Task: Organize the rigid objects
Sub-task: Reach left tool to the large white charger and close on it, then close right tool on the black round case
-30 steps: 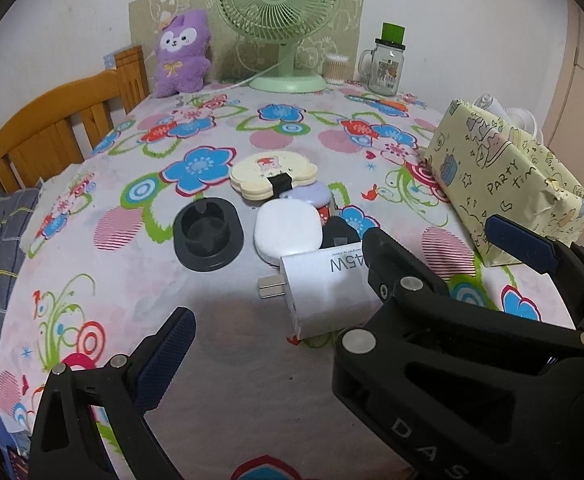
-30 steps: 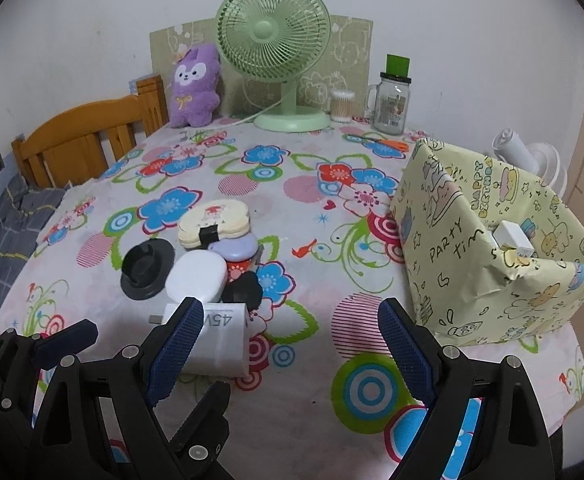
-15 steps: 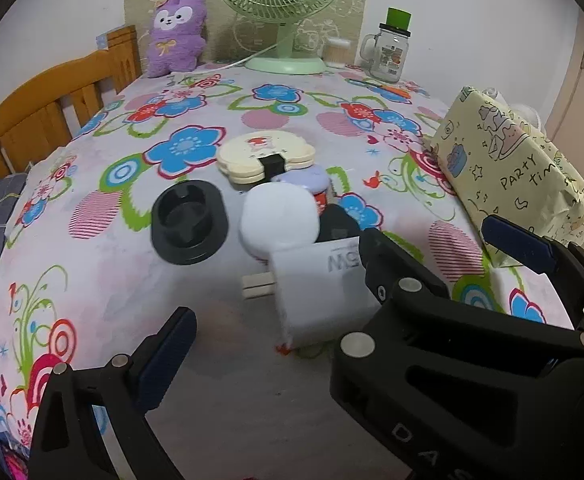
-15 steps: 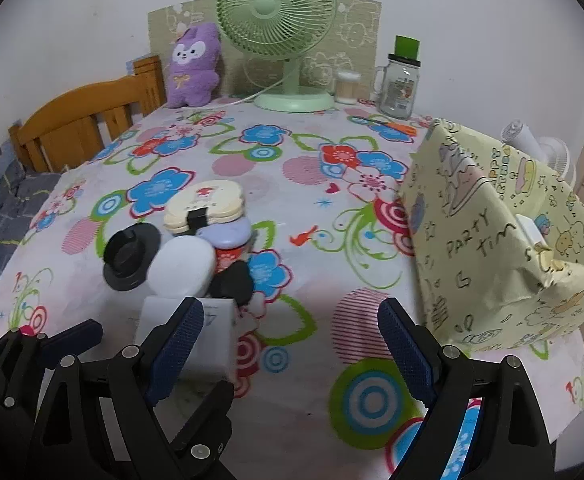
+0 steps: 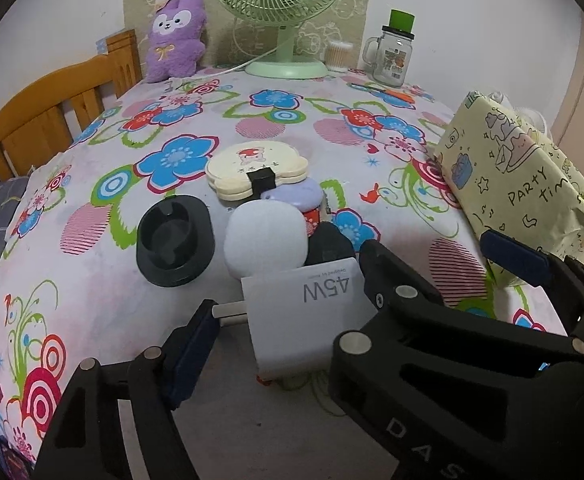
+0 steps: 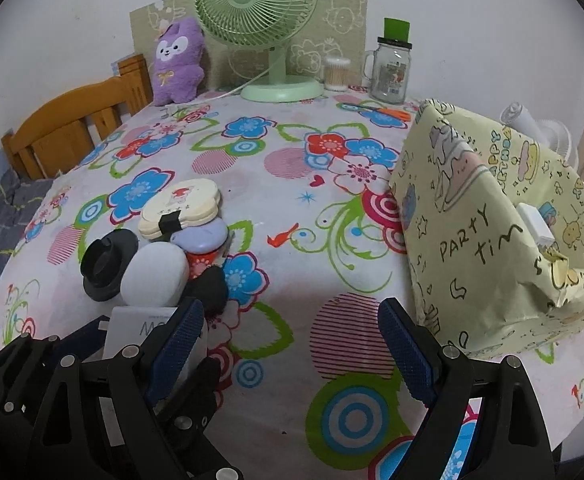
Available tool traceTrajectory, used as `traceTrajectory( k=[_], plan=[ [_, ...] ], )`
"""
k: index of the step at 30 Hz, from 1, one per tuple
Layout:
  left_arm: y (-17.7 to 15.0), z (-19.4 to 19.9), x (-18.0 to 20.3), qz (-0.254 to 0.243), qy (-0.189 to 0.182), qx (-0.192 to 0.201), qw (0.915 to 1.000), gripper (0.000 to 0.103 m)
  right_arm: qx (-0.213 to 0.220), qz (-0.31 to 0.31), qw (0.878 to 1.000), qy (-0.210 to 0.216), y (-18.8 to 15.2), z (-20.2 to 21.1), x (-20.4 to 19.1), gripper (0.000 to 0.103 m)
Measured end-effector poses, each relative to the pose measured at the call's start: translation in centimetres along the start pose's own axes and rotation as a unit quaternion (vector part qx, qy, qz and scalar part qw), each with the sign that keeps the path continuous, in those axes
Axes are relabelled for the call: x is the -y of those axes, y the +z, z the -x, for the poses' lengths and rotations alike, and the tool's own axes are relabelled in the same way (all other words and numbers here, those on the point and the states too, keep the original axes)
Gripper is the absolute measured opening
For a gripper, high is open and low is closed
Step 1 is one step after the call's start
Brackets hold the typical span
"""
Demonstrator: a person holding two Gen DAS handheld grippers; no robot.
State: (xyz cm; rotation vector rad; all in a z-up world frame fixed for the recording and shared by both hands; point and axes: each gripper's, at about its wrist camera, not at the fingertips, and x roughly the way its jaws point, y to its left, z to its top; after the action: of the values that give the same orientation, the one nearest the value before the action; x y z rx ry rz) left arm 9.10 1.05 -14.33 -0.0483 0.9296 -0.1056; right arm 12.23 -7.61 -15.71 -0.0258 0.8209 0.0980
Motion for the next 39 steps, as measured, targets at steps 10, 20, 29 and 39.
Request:
traceTrajectory(
  k=[10, 20, 29, 39],
  plan=[
    [-0.2, 0.5, -2.3, 0.01, 0.015, -0.004, 0.9998, 0.079, -0.014, 0.01, 1.0, 0.025, 0.2, -0.7, -2.2, 0.091],
    [0.1, 0.3, -3.6, 0.011, 0.014, 0.0, 0.9998, 0.079, -0.048, 0.008, 0.999, 0.021, 0.7, -2.7, -2.8, 0.072],
    [0.6, -0.2, -4.0, 0.0, 0.021, -0.003, 0.9998, 0.079, -0.059, 0.029, 0.998, 0.013, 1.4, -3.7, -3.9, 0.054],
    [0.8, -0.4, -3.9, -0.002, 0.034, -0.004, 0.9994, 0.079, -0.06, 0.031, 0.998, 0.017, 1.4, -3.4, -3.9, 0.034]
  ],
)
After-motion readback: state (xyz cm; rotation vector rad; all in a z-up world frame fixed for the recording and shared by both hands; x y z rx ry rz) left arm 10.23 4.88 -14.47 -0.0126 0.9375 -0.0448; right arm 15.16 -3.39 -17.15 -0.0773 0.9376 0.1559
